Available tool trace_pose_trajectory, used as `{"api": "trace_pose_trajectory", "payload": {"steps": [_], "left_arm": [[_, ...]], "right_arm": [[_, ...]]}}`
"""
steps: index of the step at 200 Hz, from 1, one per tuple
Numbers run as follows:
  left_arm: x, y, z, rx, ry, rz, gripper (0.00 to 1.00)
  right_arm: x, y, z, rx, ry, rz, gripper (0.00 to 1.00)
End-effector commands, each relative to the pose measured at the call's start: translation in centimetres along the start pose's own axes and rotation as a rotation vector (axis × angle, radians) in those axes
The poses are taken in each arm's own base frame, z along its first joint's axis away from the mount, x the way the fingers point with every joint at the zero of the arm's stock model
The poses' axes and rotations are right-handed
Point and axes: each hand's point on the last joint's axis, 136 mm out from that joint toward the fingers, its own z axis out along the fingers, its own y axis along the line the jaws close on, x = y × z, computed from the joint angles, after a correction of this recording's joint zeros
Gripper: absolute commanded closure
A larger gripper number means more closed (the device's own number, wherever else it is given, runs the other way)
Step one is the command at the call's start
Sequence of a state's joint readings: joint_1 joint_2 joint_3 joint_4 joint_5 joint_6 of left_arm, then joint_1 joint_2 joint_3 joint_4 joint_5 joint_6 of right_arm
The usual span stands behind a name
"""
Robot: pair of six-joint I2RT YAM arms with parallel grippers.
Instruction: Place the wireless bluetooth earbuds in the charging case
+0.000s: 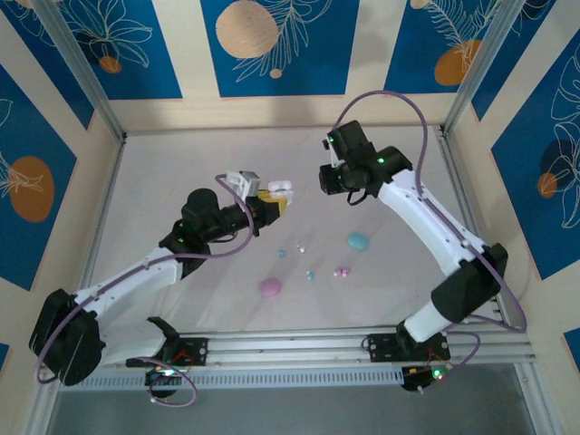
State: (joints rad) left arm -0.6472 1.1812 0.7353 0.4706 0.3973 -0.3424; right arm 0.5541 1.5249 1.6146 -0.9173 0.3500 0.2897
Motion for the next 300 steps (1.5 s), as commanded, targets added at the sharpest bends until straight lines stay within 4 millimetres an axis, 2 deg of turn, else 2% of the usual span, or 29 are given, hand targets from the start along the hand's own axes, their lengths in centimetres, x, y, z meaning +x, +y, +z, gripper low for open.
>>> {"api": "trace_pose_trajectory", "payload": {"steps": [1,14,35,51,77,159,204,257,300], "left_arm": [[-2.4,-1.2,0.5,0.032,-0.087,0.043,0.89],[-2.2,-1.4,0.9,0.041,-0.083,0.045,0.89],[-2.4,-1.8,1.2,0.059,-0.094,0.055,0.89],[-2.6,-2.2,1.3,0.078,-0.106,0.065,0.89],[-2.6,-2.4,1.3,0.079,-0.109,0.063,0.9],[-4.3,-2.4,1.0,0.072,-0.188,0.034,0.9],[-4.4,-2.5,1.1,0.075,-0.186,0.031,0.9],[-4.4,-2.6,1.1,0.08,-0.184,0.025,0.9],[-4.9,-2.9,0.9,0.085,-0.201,0.028,0.89]], "right_arm": [[-2.1,2.1,-3.3,-0.035,-0.139,-0.149,0.73],[-3.0,3.7,-4.9,-0.046,-0.21,-0.215,0.73],[-3.9,5.9,-6.5,-0.075,-0.286,-0.278,0.73],[-4.1,7.8,-7.1,-0.122,-0.333,-0.313,0.73],[-4.4,9.3,-7.7,-0.17,-0.378,-0.314,0.73],[-2.7,9.8,-7.9,-0.231,-0.355,-0.313,0.73],[-3.0,9.7,-8.6,-0.246,-0.39,-0.281,0.73],[-3.4,10.6,-8.8,-0.293,-0.4,-0.274,0.73],[-2.8,11.0,-7.5,-0.296,-0.364,-0.28,0.73]]}}
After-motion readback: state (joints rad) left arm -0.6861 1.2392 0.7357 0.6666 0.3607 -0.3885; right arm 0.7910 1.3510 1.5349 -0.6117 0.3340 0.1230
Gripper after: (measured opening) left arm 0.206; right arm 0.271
